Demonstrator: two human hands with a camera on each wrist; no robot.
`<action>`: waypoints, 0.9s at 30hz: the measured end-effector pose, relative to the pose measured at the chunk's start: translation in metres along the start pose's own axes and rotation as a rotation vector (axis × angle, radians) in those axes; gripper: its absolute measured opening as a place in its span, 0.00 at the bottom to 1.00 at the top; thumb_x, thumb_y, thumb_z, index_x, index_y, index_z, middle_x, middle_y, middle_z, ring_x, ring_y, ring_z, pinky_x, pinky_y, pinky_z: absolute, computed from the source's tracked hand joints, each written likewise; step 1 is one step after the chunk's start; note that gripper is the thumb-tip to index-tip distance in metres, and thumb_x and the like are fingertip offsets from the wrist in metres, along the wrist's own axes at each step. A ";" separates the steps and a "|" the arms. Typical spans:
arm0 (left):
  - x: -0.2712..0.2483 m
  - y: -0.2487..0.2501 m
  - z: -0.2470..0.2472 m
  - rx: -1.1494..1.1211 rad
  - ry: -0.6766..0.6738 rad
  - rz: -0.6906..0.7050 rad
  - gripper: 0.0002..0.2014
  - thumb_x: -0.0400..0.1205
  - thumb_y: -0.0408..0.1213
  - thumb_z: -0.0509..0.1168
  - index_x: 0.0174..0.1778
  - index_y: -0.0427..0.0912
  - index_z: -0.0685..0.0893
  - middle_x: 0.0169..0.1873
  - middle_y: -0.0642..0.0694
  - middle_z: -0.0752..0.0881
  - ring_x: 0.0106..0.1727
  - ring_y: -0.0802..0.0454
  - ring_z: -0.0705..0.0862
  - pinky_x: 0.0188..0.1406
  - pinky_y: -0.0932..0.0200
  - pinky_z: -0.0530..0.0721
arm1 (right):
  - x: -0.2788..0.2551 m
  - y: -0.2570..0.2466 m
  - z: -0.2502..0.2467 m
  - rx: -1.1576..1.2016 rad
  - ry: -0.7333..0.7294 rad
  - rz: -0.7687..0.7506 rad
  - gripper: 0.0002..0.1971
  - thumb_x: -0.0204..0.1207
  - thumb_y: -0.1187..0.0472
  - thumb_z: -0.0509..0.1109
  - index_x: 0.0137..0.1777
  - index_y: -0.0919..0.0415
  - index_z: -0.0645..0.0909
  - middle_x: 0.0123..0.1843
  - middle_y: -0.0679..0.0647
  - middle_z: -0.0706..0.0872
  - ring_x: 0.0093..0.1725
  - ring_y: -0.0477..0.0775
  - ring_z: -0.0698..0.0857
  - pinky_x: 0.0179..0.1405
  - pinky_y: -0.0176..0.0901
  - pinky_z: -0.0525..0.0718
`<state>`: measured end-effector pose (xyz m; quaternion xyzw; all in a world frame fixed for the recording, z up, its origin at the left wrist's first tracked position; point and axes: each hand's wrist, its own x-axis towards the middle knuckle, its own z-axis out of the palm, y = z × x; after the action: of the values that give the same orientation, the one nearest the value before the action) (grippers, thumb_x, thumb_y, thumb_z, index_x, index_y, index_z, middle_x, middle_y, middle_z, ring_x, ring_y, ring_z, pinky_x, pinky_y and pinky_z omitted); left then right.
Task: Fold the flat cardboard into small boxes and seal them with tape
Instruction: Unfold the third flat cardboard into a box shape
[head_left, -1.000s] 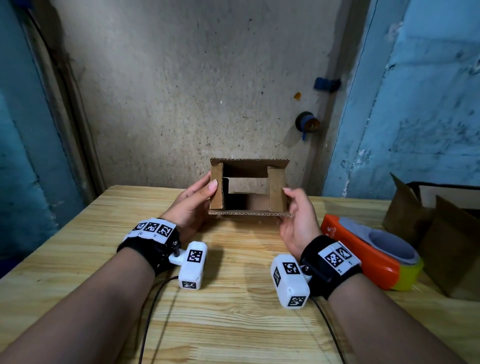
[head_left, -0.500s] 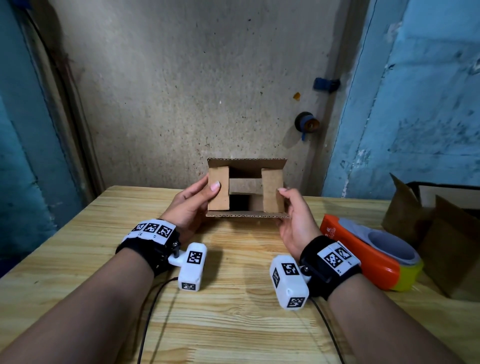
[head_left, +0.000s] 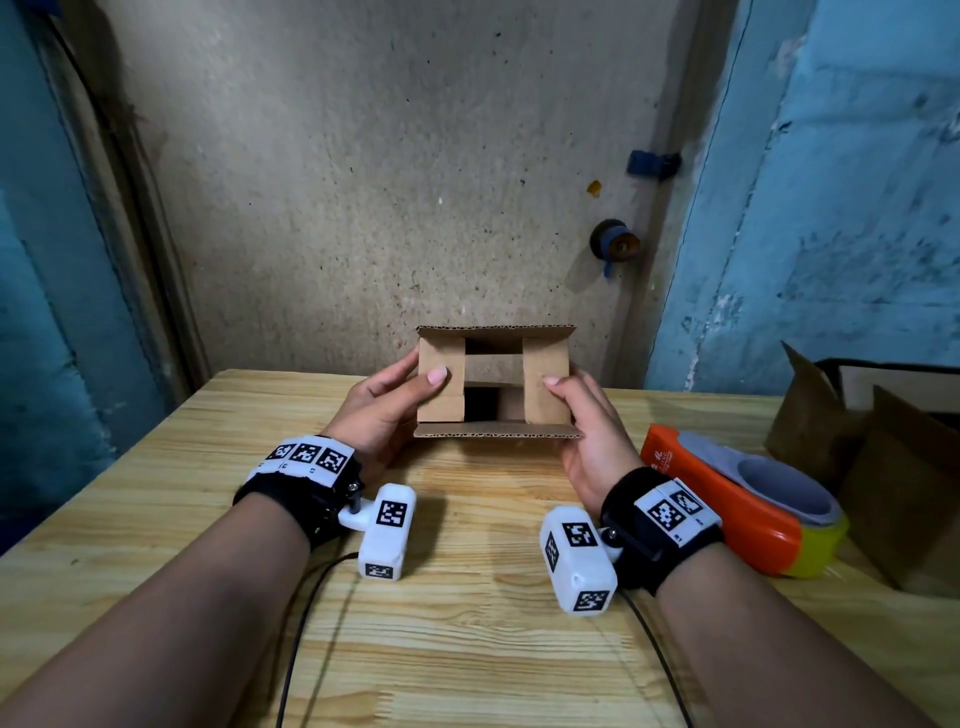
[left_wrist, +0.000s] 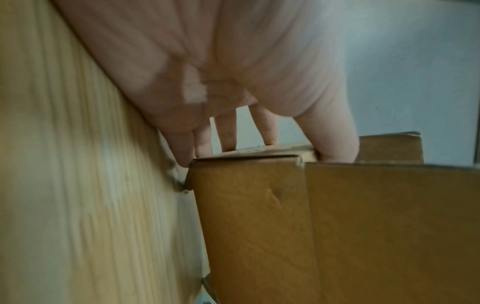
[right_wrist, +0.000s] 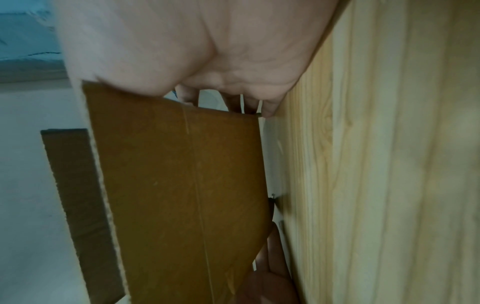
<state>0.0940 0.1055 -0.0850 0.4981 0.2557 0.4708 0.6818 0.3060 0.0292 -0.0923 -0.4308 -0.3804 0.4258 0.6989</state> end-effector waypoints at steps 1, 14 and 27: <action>0.001 0.000 -0.001 -0.007 0.003 0.003 0.28 0.80 0.37 0.74 0.78 0.44 0.80 0.62 0.42 0.91 0.64 0.49 0.89 0.67 0.49 0.84 | 0.000 -0.001 0.000 -0.005 0.001 0.000 0.26 0.79 0.54 0.74 0.77 0.55 0.80 0.65 0.57 0.92 0.69 0.60 0.89 0.71 0.58 0.84; 0.005 -0.001 -0.002 0.000 0.033 -0.025 0.31 0.78 0.58 0.69 0.73 0.43 0.83 0.65 0.36 0.88 0.57 0.40 0.90 0.54 0.47 0.89 | 0.002 0.000 0.001 0.000 -0.003 0.002 0.23 0.78 0.55 0.71 0.73 0.57 0.81 0.52 0.47 0.95 0.60 0.52 0.89 0.59 0.49 0.85; 0.013 -0.001 -0.011 -0.003 0.004 -0.065 0.33 0.79 0.64 0.67 0.74 0.46 0.83 0.69 0.31 0.85 0.70 0.29 0.83 0.66 0.37 0.86 | 0.000 0.000 0.003 -0.023 -0.055 0.043 0.28 0.68 0.47 0.74 0.70 0.48 0.83 0.62 0.50 0.93 0.71 0.57 0.86 0.85 0.69 0.69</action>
<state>0.0910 0.1214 -0.0887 0.4877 0.2726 0.4497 0.6969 0.3036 0.0301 -0.0918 -0.4349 -0.3948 0.4480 0.6740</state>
